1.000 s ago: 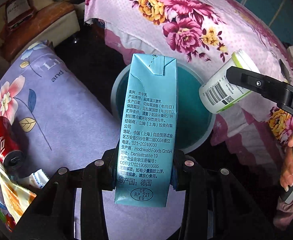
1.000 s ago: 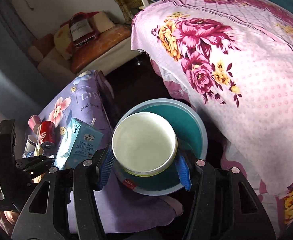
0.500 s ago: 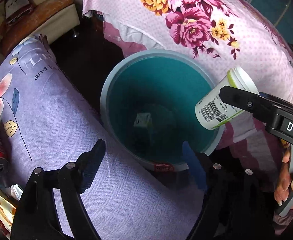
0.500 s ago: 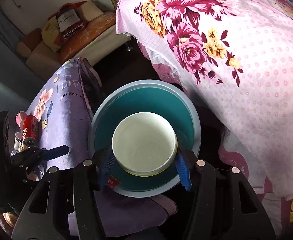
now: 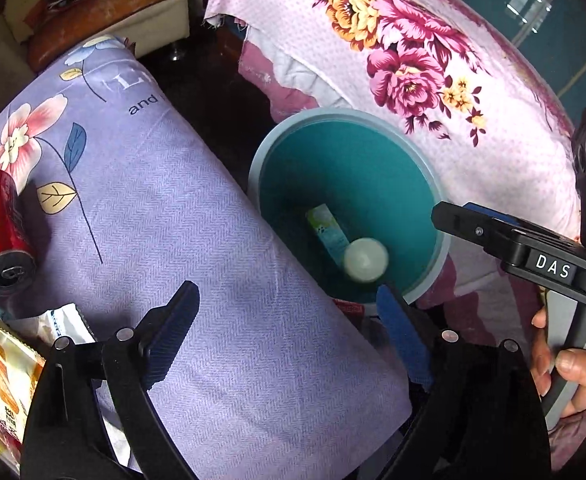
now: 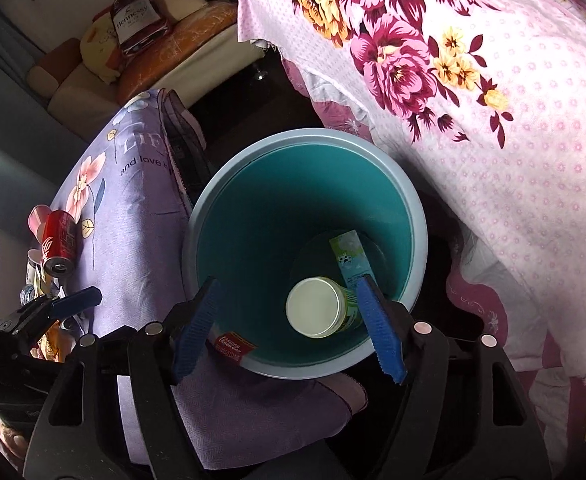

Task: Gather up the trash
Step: 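Grasp the blue milk carton with the left gripper while the right gripper drops the bottle into the teal bin, then drop the blue milk carton into the teal bin with the left gripper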

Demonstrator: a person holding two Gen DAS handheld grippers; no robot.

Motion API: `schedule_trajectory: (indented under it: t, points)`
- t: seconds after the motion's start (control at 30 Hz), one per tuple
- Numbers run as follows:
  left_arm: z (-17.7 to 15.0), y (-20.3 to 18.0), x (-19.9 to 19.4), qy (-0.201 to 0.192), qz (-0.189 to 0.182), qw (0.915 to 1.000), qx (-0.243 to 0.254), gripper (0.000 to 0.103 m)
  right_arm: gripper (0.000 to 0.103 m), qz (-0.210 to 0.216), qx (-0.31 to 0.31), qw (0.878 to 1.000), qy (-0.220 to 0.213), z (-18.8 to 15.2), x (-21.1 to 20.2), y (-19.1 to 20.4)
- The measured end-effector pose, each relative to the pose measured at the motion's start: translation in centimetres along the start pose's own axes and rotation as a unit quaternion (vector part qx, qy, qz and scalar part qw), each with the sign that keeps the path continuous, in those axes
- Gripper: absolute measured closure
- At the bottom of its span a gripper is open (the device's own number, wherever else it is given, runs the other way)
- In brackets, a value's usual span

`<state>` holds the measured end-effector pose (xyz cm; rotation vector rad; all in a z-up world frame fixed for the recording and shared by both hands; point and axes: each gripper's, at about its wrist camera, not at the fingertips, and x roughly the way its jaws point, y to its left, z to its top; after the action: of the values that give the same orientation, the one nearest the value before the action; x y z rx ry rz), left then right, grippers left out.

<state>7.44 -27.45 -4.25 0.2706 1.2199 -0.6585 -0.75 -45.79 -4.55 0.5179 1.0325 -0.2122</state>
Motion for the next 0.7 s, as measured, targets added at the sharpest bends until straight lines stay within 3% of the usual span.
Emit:
schedule_trajectory:
  t: [0.33,0.7]
  points:
    - [-2.9,3.9,-4.2,-0.027,0.004,0.999,-0.037,0.009,0.027,0.011,-0.046,0.999,0.011,-1.1,-0.5,6.0]
    - [-6.7,11.8,-10.0,-0.071,0.02,0.9923,-0.099,0.009,0.026,0.024,-0.139,0.989,0.032,-2.9,0.0,15.9]
